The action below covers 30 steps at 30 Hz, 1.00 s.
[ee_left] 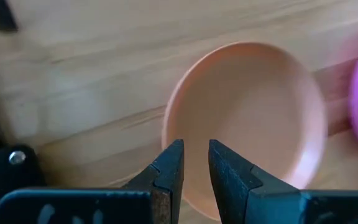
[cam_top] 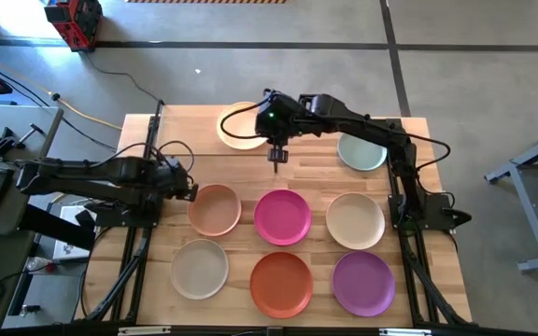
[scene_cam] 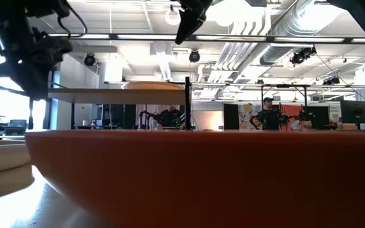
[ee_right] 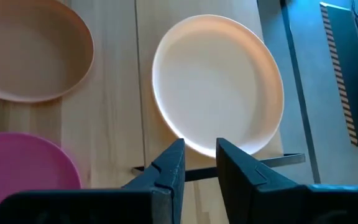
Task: Place and stack plates onto a shelf
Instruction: Stack the brown plate on top of the light orange plate on the shelf
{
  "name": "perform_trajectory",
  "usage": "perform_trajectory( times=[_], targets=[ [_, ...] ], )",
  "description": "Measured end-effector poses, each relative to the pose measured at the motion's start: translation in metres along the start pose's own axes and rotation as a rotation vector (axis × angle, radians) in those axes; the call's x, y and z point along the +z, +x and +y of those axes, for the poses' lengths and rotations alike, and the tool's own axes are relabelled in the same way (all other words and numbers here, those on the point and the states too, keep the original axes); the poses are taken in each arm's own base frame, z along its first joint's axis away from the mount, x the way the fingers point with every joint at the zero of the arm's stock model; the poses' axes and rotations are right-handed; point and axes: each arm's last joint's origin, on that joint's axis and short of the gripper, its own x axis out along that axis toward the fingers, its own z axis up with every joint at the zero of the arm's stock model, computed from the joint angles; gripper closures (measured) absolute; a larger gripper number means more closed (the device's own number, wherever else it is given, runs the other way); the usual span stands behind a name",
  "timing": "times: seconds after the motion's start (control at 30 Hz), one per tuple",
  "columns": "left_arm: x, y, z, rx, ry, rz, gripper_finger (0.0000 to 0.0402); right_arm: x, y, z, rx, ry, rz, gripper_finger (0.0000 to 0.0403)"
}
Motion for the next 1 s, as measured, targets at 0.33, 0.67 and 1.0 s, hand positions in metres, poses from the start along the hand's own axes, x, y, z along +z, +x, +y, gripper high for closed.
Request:
perform_trajectory(
  times=[0.33, 0.67, 1.0],
  targets=[
    [-0.008, 0.026, 0.002, -0.013, -0.028, 0.019, 0.0339, 0.000, 0.000, 0.000, -0.001, 0.001, -0.001, 0.0334],
    [-0.012, 0.045, 0.002, 0.055, -0.020, 0.041, 0.0339, 0.000, 0.000, 0.000, -0.001, 0.002, -0.002, 0.0334],
    [-0.013, 0.058, -0.004, 0.112, -0.001, 0.076, 0.0339, 0.000, 0.000, 0.000, -0.002, 0.045, -0.004, 0.0334]
  ],
)
